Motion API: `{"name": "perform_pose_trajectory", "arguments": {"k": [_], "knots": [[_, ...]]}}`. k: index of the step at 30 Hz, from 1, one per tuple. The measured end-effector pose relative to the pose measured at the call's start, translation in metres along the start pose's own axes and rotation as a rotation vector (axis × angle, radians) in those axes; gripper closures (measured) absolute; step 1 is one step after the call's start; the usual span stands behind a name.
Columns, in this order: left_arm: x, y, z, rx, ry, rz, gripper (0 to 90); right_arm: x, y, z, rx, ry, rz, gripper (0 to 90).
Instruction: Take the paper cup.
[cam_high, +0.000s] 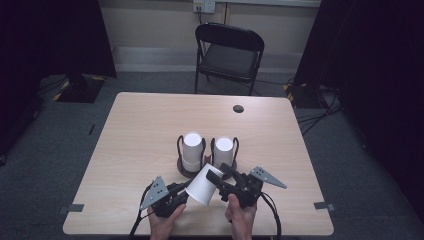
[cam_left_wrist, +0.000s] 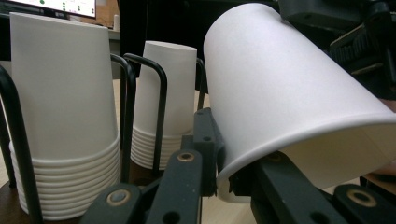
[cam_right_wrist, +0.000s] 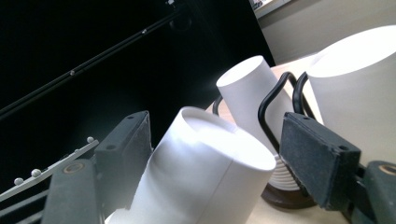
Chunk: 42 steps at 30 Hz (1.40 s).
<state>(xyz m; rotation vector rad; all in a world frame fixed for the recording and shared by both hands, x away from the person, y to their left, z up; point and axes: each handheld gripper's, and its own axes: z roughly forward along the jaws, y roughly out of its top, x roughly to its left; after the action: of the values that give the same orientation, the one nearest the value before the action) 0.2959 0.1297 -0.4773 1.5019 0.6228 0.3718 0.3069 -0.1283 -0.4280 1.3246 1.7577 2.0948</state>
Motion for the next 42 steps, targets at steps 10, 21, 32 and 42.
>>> {"name": "perform_pose_trajectory", "arguments": {"k": [10,21,32,42], "knots": [[0.007,0.007,-0.007,0.111,0.016,0.046,84.3,0.002,0.001,-0.004,-0.012,-0.038,-0.096,23.6],[0.008,0.021,-0.008,0.207,0.030,0.122,84.4,0.004,0.003,-0.015,-0.018,-0.069,-0.191,21.8],[0.009,0.038,-0.004,0.323,0.013,0.173,84.4,0.002,0.002,-0.025,0.021,-0.096,-0.262,20.1],[0.012,0.041,0.003,0.461,-0.029,0.203,84.3,0.007,-0.004,-0.029,0.071,-0.101,-0.337,16.4]]}}
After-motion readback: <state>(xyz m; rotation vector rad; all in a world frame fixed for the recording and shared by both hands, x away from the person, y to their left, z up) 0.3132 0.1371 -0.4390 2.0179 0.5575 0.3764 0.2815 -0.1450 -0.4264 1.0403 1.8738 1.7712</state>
